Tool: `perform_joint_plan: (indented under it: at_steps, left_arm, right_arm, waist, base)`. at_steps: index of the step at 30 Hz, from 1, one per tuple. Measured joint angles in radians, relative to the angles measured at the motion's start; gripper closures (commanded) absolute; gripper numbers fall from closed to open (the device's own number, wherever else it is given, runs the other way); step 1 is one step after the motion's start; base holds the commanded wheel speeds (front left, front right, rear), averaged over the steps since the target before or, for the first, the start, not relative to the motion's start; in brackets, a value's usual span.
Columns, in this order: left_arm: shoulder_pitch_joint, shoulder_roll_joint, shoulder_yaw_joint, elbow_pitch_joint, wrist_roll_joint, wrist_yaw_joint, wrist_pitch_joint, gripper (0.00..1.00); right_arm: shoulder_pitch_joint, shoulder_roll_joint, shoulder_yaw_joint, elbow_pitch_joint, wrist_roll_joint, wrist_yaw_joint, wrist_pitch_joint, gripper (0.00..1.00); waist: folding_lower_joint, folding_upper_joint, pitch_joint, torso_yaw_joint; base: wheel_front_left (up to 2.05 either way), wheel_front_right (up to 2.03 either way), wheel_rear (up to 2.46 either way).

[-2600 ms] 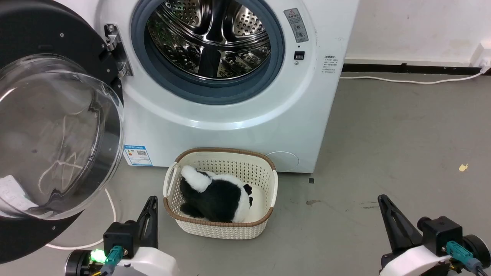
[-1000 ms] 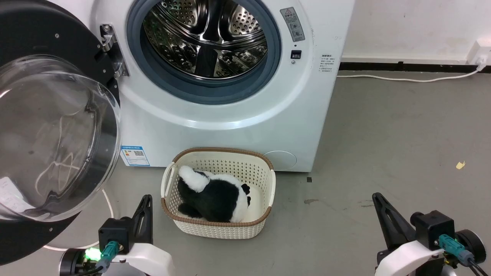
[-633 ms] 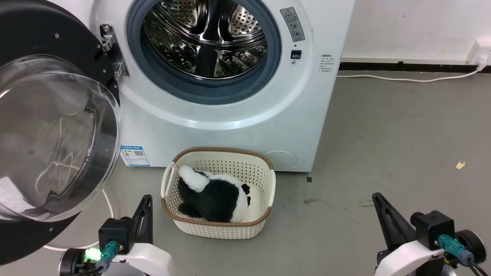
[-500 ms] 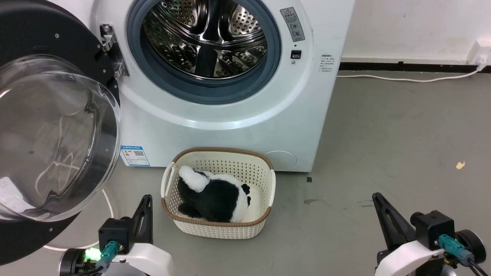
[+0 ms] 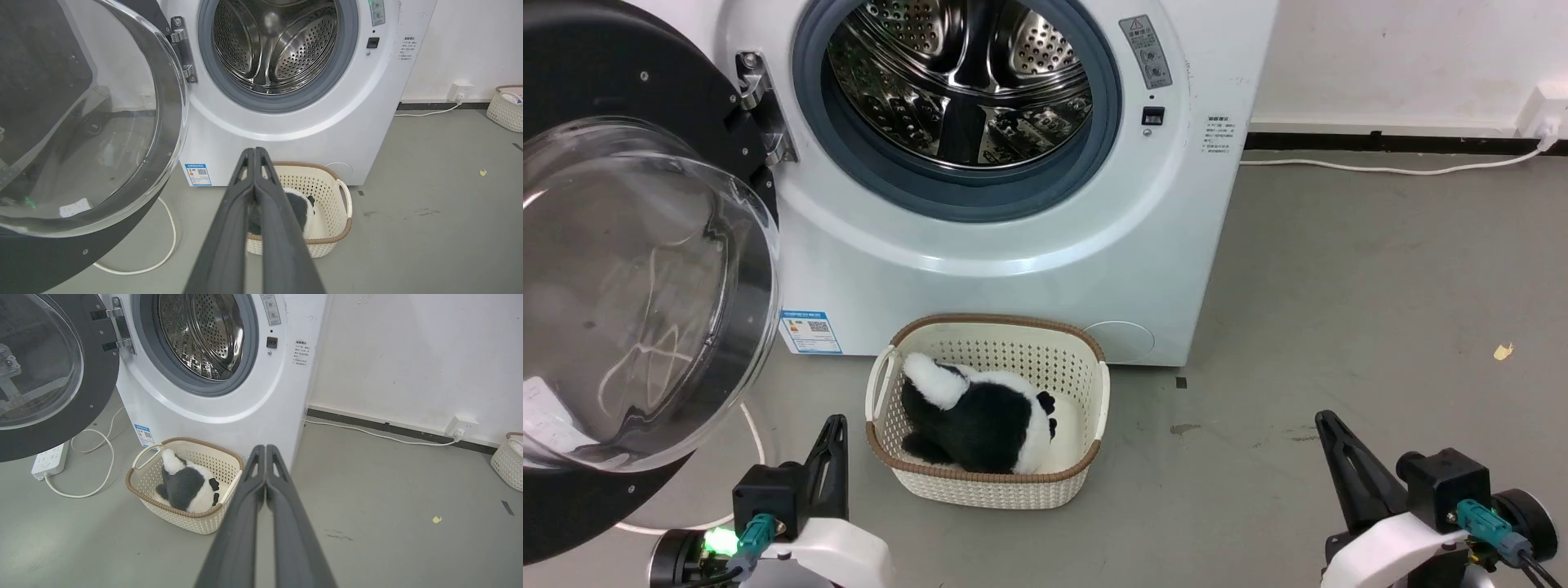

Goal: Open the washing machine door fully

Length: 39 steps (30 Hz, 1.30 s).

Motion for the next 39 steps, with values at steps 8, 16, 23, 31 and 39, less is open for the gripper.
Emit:
perform_joint_plan:
  at_steps: [8, 16, 23, 31, 39]
  left_arm:
    - [0.0, 0.0, 0.0, 0.0, 0.0, 0.0, 0.0, 1.0]
    - [0.0, 0.0, 0.0, 0.0, 0.004, 0.0, 0.0, 1.0]
    - [0.0, 0.0, 0.0, 0.0, 0.006, 0.0, 0.0, 1.0]
    - [0.0, 0.0, 0.0, 0.0, 0.006, 0.0, 0.0, 1.0]
    - [0.0, 0.0, 0.0, 0.0, 0.006, 0.0, 0.0, 1.0]
  right_arm:
    - [0.0, 0.0, 0.001, 0.0, 0.0, 0.0, 0.0, 1.0]
    - [0.0, 0.0, 0.0, 0.0, 0.0, 0.0, 0.0, 1.0]
    - [0.0, 0.0, 0.001, 0.0, 0.0, 0.0, 0.0, 1.0]
    - [0.0, 0.0, 0.0, 0.0, 0.0, 0.0, 0.0, 1.0]
    - [0.0, 0.0, 0.0, 0.0, 0.0, 0.0, 0.0, 1.0]
  waist:
    - [0.0, 0.0, 0.0, 0.0]
    - [0.0, 0.0, 0.0, 0.0]
    - [0.0, 0.0, 0.0, 0.0]
    - [0.0, 0.0, 0.0, 0.0]
    - [0.0, 0.0, 0.0, 0.0]
  base:
    - [0.0, 0.0, 0.0]
    - [0.0, 0.0, 0.0]
    - [0.0, 0.0, 0.0]
    - [0.0, 0.0, 0.0]
    - [0.0, 0.0, 0.0]
